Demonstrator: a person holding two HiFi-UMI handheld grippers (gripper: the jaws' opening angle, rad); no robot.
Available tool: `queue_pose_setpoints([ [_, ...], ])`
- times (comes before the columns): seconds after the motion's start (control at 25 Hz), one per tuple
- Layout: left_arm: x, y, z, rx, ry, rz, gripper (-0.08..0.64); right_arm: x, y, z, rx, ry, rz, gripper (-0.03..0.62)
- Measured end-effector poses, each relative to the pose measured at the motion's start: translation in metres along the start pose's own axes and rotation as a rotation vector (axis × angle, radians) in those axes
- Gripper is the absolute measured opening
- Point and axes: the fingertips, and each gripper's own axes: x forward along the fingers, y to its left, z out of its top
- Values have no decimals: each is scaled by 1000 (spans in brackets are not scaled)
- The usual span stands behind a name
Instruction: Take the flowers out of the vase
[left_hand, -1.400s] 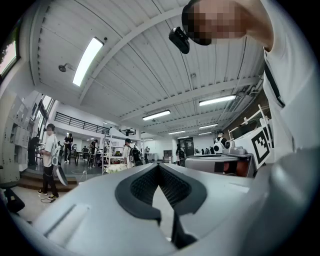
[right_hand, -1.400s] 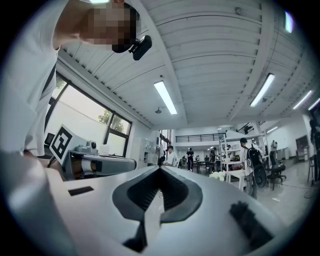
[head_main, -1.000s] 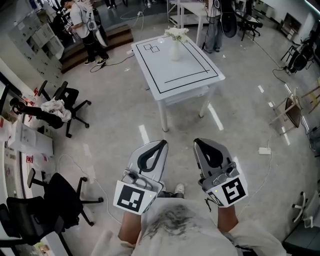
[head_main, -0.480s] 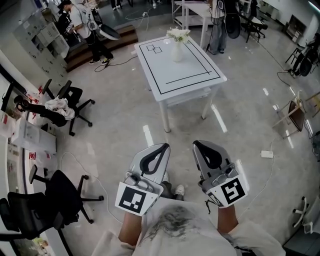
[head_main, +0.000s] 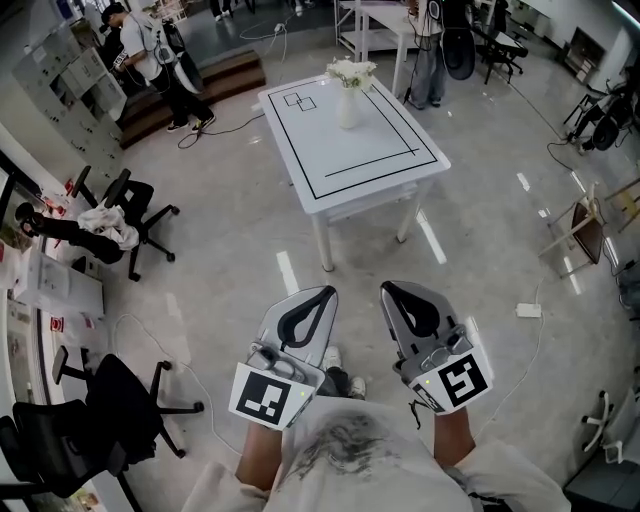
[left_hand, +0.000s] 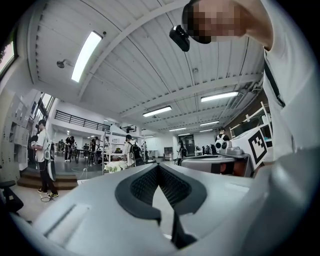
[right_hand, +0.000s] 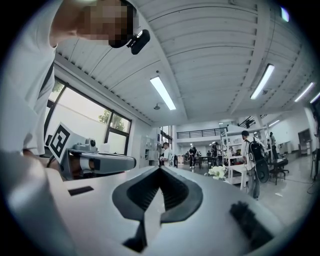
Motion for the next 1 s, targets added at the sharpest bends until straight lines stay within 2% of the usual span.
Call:
queue_pose_setpoints([
  [0.16, 16, 18, -5, -41, 27, -14, 8, 21, -13, -4, -4, 11, -8, 15],
  [0.68, 48, 84, -11, -60, 35, -34, 8, 89, -36, -13, -12, 44, -24, 15],
  [1.0, 62, 111, -15, -77, 37, -59, 8, 113, -44, -14, -16, 50, -58, 15],
])
